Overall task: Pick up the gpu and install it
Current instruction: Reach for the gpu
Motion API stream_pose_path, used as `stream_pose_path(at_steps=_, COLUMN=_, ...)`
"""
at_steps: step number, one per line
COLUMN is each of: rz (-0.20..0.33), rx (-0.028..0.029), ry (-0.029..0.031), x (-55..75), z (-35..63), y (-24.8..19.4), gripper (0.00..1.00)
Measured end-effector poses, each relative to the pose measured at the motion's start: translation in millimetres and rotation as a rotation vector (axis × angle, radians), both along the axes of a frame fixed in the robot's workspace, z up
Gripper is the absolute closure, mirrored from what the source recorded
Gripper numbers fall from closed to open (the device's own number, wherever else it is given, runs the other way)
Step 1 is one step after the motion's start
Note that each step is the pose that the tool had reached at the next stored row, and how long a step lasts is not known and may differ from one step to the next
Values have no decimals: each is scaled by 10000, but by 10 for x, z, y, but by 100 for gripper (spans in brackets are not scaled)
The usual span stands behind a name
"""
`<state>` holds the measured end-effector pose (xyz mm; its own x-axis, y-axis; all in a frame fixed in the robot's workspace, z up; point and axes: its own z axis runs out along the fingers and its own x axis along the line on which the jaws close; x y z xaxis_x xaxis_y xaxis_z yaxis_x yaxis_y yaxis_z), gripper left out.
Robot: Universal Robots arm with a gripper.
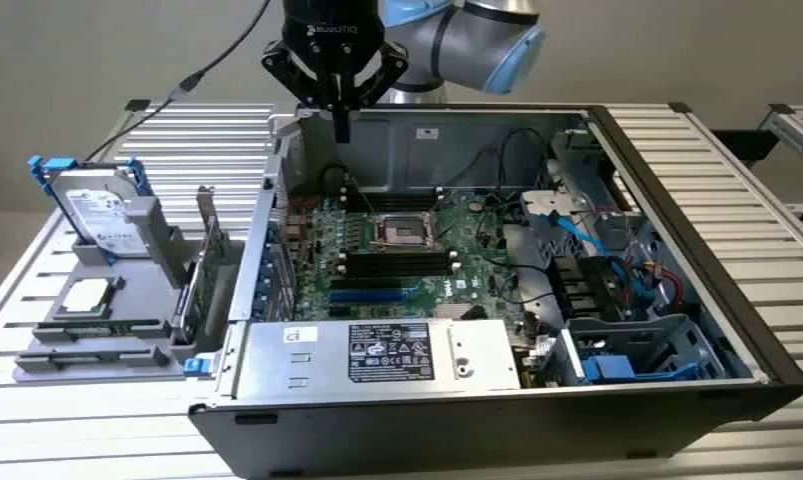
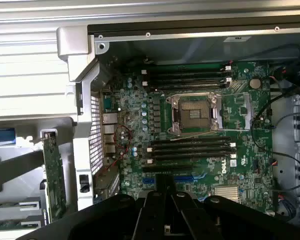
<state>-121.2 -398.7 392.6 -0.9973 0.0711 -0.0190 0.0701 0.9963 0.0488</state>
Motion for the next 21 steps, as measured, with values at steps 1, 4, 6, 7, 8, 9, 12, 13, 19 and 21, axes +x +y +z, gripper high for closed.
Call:
stream_pose_path(at_steps=1, rz=0, rx=0, ry=0, x=0, z=0, y=0, gripper=89)
stream_pose_path(at_steps=4, rz=-1, rx=0, ry=0, x=0, z=0, y=0, gripper=89)
stream_pose_path(at_steps=6, rz=-2, rx=0, ry=0, x=-1, z=0, y=1, gripper=89)
stream_pose_path(at_steps=7, rz=-2, rx=-1, ry=0, x=-1, z=0, y=1, gripper=89)
stream_pose_path(at_steps=8, rz=-2, rx=-1, ry=1, x=-1, z=0, y=1, gripper=89)
stream_pose_path(at_steps=9, rz=-1, rx=0, ry=0, x=-1, z=0, y=1, gripper=89)
stream_pose_path(at_steps=12, rz=-1, rx=13, ry=60, x=-116, z=0, y=10, gripper=89)
stream_pose_path(at_steps=13, rz=-2, rx=17, ry=91, x=-156, z=0, y=14, gripper=89)
stream_pose_path(at_steps=19, rz=0, rx=25, ry=343, x=-397, z=-6, y=28, gripper=89)
stream_pose_path(at_steps=21, rz=-2, rx=24, ry=345, x=-488, z=-13, y=28, gripper=89)
